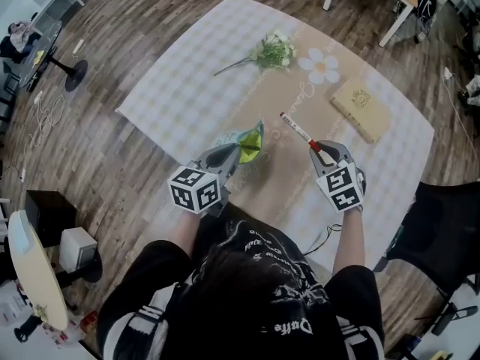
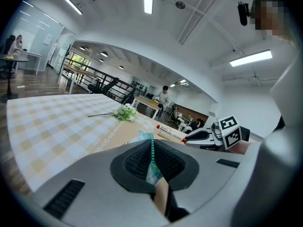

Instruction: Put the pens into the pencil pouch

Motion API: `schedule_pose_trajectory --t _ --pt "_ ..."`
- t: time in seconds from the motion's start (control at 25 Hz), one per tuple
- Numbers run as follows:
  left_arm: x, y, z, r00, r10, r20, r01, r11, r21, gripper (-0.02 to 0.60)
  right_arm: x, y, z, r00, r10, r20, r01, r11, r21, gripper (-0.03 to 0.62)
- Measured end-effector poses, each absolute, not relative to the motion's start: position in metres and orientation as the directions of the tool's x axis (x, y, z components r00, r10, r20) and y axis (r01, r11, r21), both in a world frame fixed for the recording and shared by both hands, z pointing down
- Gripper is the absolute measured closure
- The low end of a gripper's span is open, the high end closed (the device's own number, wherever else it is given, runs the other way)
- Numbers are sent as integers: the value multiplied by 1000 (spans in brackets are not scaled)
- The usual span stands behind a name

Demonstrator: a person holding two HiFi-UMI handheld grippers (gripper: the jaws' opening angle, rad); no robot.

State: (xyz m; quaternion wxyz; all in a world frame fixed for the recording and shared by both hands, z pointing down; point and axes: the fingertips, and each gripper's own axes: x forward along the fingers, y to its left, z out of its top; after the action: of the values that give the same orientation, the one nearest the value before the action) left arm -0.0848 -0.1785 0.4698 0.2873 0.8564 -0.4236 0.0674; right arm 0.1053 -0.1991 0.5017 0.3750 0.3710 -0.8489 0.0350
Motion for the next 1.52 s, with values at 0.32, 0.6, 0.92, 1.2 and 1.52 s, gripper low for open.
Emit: schedule_pose_trajectory --t 0.32,0.6,0.92,1.2,1.52 --pt "-74 -169 480 619 -689 377 -778 -475 410 549 84 -158 489 -471 -581 664 -593 766 249 526" --pt "-70 -160 486 606 -702 374 -788 -467 401 549 70 -134 494 -475 -538 696 -524 809 268 526" --pt "-66 -151 491 594 -720 359 -797 -464 386 549 46 -112 507 -482 -475 737 -432 860 272 526" --pt "-56 -133 494 625 -692 360 -778 -514 363 549 22 -100 518 -473 -432 768 -356 891 282 525" --pt "-48 -116 501 642 -663 385 -766 -537 353 549 3 -93 526 -449 -426 785 -295 900 320 525"
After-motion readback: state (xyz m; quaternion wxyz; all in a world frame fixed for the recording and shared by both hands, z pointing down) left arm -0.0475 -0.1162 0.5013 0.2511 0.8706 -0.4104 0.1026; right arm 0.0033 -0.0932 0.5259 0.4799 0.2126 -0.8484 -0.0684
